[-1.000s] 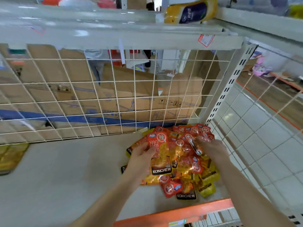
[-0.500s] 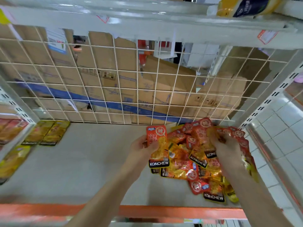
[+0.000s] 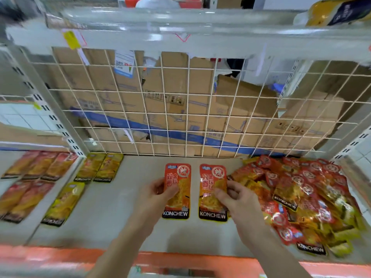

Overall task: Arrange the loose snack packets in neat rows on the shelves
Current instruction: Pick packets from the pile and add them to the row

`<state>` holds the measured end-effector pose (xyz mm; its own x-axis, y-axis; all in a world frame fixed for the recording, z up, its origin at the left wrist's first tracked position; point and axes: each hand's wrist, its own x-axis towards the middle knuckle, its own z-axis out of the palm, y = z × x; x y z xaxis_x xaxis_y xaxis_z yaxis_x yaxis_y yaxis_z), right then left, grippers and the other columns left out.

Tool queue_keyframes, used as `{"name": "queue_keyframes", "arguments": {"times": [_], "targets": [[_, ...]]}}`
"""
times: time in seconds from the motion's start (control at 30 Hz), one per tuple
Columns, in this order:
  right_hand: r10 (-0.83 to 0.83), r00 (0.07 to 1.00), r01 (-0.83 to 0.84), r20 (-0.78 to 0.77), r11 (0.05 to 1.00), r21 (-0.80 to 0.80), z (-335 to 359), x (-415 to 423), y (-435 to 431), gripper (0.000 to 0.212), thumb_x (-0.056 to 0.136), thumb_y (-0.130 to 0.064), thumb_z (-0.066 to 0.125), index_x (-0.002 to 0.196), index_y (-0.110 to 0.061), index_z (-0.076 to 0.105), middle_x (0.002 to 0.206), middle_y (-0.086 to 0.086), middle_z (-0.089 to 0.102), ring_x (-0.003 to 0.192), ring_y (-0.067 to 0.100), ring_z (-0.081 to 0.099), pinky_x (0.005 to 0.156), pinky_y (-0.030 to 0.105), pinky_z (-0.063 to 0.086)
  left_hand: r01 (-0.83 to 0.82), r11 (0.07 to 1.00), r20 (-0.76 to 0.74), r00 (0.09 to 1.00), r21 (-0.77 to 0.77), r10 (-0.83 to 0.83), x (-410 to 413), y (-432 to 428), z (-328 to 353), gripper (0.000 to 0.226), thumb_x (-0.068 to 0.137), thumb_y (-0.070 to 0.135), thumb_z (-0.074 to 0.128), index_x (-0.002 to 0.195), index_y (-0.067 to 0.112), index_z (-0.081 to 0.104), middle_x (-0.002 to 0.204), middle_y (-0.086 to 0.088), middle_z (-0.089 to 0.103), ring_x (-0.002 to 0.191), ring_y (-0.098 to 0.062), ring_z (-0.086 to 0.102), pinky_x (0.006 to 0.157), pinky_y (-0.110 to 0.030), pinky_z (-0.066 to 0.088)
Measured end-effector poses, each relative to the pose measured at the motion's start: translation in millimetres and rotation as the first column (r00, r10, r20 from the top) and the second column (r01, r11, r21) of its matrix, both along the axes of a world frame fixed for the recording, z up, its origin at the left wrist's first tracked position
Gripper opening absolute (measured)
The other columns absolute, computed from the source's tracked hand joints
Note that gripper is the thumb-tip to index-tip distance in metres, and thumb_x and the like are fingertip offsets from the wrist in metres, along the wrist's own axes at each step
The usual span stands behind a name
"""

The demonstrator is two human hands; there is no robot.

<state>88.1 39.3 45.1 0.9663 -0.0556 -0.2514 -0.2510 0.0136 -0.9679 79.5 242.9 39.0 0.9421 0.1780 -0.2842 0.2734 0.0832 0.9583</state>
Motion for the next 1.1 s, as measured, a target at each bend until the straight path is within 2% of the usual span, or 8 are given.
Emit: {"name": "queue_keyframes", "arguments": {"times": [0.13,0.3,0.47,0.6,0.77,0.87,0.97,1.1], "targets": [[0.071,0.997,-0.072,0.027,0.997,0.029,6.3,-7.7,29.3,0.014,0.090,-0.003,0.067,0.101,-0.010,0.070,0.092,0.009,0.077,0.090,0.030,0.073,0.087,0.045,0.058,-0.068,0.997,0.069,0.995,-0.032,0.070,-21.6,27.0,9.1,0.016,0.091,0.002,0.065,0.103,0.009,0.073,0.091,-0.009,0.078,0.079,-0.023,0.075,0.072,-0.034,0.058],[0.205,0.978,-0.207,0.044,0.977,0.055,11.4,-20.3,58.8,0.011,0.090,-0.004,0.067,0.098,-0.011,0.070,0.089,0.007,0.077,0.086,0.026,0.074,0.084,0.044,0.058,-0.171,0.980,0.099,0.978,-0.100,0.181,-58.6,51.8,13.5,0.014,0.083,0.012,0.075,0.093,0.020,0.080,0.099,-0.010,0.077,0.085,-0.024,0.074,0.082,-0.039,0.058],[0.364,0.930,-0.367,0.056,0.929,0.054,13.1,-44.7,86.9,0.010,0.089,-0.005,0.068,0.092,-0.013,0.071,0.084,0.004,0.077,0.078,0.019,0.072,0.079,0.038,0.058,-0.364,0.923,0.072,0.924,-0.121,0.374,-118.5,70.7,16.5,0.020,0.089,0.007,0.069,0.085,0.022,0.082,0.094,-0.007,0.077,0.083,-0.022,0.073,0.091,-0.047,0.057],[0.424,0.903,-0.430,0.071,0.899,0.088,19.1,-68.8,114.6,0.010,0.089,-0.006,0.069,0.089,-0.016,0.071,0.080,-0.002,0.077,0.076,0.014,0.072,0.075,0.033,0.057,-0.498,0.865,0.075,0.862,-0.064,0.501,-165.8,88.6,17.0,0.017,0.077,0.021,0.075,0.093,0.020,0.081,0.097,-0.009,0.077,0.086,-0.026,0.072,0.093,-0.050,0.055],[0.494,0.867,-0.498,0.065,0.862,0.090,26.6,-97.4,158.9,0.010,0.088,-0.005,0.070,0.096,-0.011,0.071,0.080,0.000,0.077,0.075,0.016,0.072,0.069,0.029,0.060,-0.604,0.795,0.095,0.789,-0.059,0.607,-212.5,116.4,14.3,0.032,0.088,0.007,0.072,0.119,0.007,0.069,0.104,-0.011,0.076,0.088,-0.025,0.072,0.090,-0.043,0.053],[0.516,0.854,-0.520,0.069,0.852,0.062,28.0,-113.3,186.1,0.010,0.087,-0.004,0.070,0.087,-0.014,0.073,0.078,0.001,0.076,0.076,0.022,0.071,0.073,0.036,0.058,-0.641,0.757,0.097,0.752,-0.122,0.652,-228.6,139.5,15.6,0.049,0.085,0.004,0.074,0.132,0.008,0.061,0.106,-0.008,0.076,0.091,-0.024,0.072,0.091,-0.043,0.054],[0.522,0.849,-0.526,0.077,0.850,0.031,29.7,-125.6,216.6,0.013,0.087,-0.006,0.071,0.083,-0.018,0.073,0.079,0.000,0.076,0.077,0.021,0.070,0.076,0.041,0.057,-0.653,0.750,0.125,0.740,-0.107,0.661,-240.0,168.4,18.2,0.046,0.087,0.003,0.072,0.130,0.017,0.061,0.098,-0.003,0.078,0.085,-0.019,0.073,0.083,-0.039,0.058],[0.505,0.859,-0.510,0.083,0.859,0.044,33.9,-141.0,266.2,0.014,0.088,-0.006,0.070,0.083,-0.019,0.073,0.079,-0.001,0.076,0.079,0.024,0.071,0.081,0.049,0.057,-0.634,0.770,0.122,0.761,-0.066,0.637,-254.0,217.6,22.5,0.043,0.087,0.007,0.074,0.126,0.022,0.066,0.093,-0.008,0.077,0.079,-0.026,0.074,0.086,-0.043,0.058]]}}
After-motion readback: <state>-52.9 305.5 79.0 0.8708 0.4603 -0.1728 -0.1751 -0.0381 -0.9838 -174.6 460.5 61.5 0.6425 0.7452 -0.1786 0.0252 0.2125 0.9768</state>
